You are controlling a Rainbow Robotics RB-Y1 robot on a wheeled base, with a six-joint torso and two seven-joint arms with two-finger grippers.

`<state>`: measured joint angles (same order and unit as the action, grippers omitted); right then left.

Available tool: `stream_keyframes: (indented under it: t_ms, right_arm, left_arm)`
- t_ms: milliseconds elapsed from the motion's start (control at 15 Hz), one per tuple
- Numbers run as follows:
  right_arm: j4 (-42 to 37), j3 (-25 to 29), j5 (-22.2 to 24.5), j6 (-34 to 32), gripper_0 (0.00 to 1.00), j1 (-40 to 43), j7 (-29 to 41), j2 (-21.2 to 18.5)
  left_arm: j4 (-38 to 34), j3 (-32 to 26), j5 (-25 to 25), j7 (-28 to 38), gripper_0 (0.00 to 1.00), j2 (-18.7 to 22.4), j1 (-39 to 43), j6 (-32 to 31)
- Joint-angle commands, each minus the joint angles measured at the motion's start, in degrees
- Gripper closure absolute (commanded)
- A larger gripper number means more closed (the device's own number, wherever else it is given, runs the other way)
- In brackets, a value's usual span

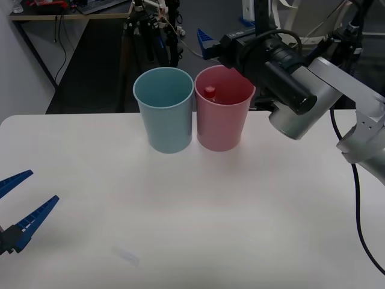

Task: Grasp the object on the table and drop it into the matching bin: aluminum can to the light blue bin, PET bottle to the pink bin.

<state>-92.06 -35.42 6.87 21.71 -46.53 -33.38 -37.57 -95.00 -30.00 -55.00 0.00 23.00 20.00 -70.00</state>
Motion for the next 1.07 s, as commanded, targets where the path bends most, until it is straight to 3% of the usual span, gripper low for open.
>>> stream_keyframes:
  t_ms: [67,333,600,867,1067]
  right_arm:
    - [-6.1,0.0,-2.7,0.0,0.0,2.9,0.4,-4.7]
    - [-17.2,1.4,-4.4,-0.4,0.0,9.9,1.6,-13.3]
    - [-23.3,6.3,-4.3,-6.6,0.0,19.4,3.1,-19.5]
    - [-24.0,10.5,-4.4,-15.4,0.0,26.9,5.2,-23.2]
    - [-24.1,14.3,0.5,-22.7,0.0,33.2,13.3,-24.9]
  left_arm:
    - [0.0,0.0,0.0,0.0,0.0,0.0,0.0,0.0]
    - [0.0,0.0,0.0,0.0,0.0,0.0,0.0,0.0]
    - [0.0,0.0,0.0,0.0,0.0,0.0,0.0,0.0]
    - [0.0,0.0,0.0,0.0,0.0,0.0,0.0,0.0]
    - [0.0,0.0,0.0,0.0,0.0,0.0,0.0,0.0]
